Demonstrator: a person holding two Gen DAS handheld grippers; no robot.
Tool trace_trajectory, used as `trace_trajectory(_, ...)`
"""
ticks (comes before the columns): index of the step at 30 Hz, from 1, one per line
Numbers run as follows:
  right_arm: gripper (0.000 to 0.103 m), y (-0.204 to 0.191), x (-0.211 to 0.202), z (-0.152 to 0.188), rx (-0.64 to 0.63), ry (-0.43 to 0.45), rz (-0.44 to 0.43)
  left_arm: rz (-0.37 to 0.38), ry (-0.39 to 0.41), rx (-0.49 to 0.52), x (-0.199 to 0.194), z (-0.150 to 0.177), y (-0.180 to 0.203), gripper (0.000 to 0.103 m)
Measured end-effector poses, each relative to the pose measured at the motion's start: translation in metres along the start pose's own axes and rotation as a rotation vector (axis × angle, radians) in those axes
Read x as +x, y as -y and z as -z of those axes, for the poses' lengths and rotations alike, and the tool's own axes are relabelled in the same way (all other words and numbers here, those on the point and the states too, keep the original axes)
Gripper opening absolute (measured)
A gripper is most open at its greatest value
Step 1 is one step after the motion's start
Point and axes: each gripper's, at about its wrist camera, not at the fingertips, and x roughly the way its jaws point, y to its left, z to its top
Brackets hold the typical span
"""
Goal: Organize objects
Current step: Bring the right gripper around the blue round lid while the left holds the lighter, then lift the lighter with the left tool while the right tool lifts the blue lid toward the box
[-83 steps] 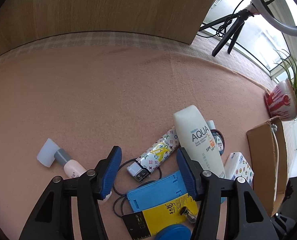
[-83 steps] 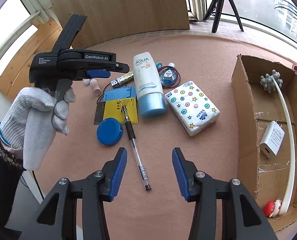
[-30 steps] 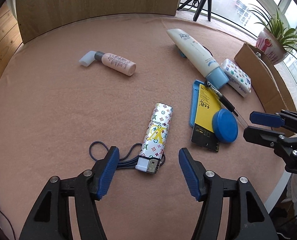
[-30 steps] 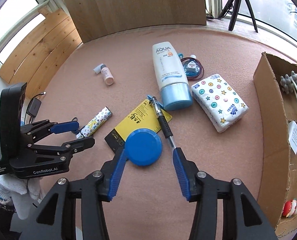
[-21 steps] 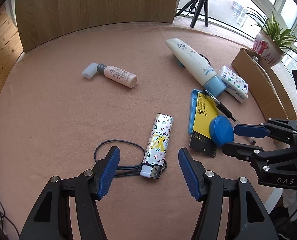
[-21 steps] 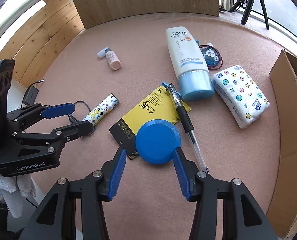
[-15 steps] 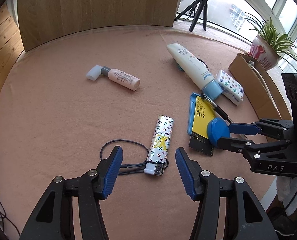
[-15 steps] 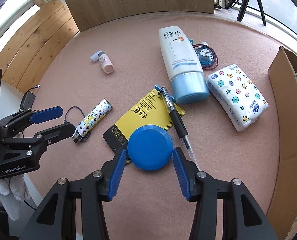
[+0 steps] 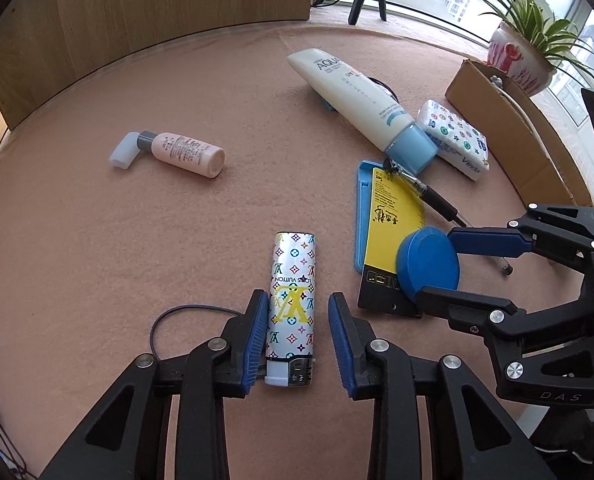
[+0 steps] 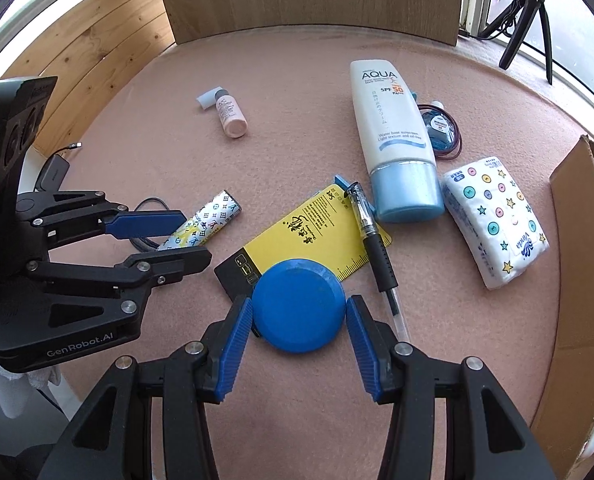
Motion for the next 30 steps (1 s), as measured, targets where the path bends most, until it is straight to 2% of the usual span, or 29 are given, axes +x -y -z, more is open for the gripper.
trace_trajectory(6, 0.05, -0.008, 0.003, 0.0, -0.053, -0.016, 0.023, 0.002, 0.001, -0.011, 0.002, -0.002, 0.0, 0.025)
trace_trajectory(12, 0.05, -0.012, 0.007, -0.001, -0.081, -0.026, 0.051, 0.007, 0.006, -0.026, 0.002, -0.002, -0.001, 0.025)
trace_trajectory(15, 0.047, -0.013, 0.007, 0.001, -0.088, -0.028, 0.054, 0.005, 0.008, -0.023, 0.002, -0.001, 0.0, 0.025)
trace_trajectory(24, 0.046, -0.003, -0.001, 0.006, -0.033, -0.008, 0.028, -0.017, 0.01, 0.0, 0.0, 0.003, 0.004, 0.025)
trace_trajectory(30, 0.046, 0.005, -0.018, 0.012, 0.016, 0.031, 0.004, 0.006, 0.022, -0.073, -0.007, 0.008, -0.004, 0.025)
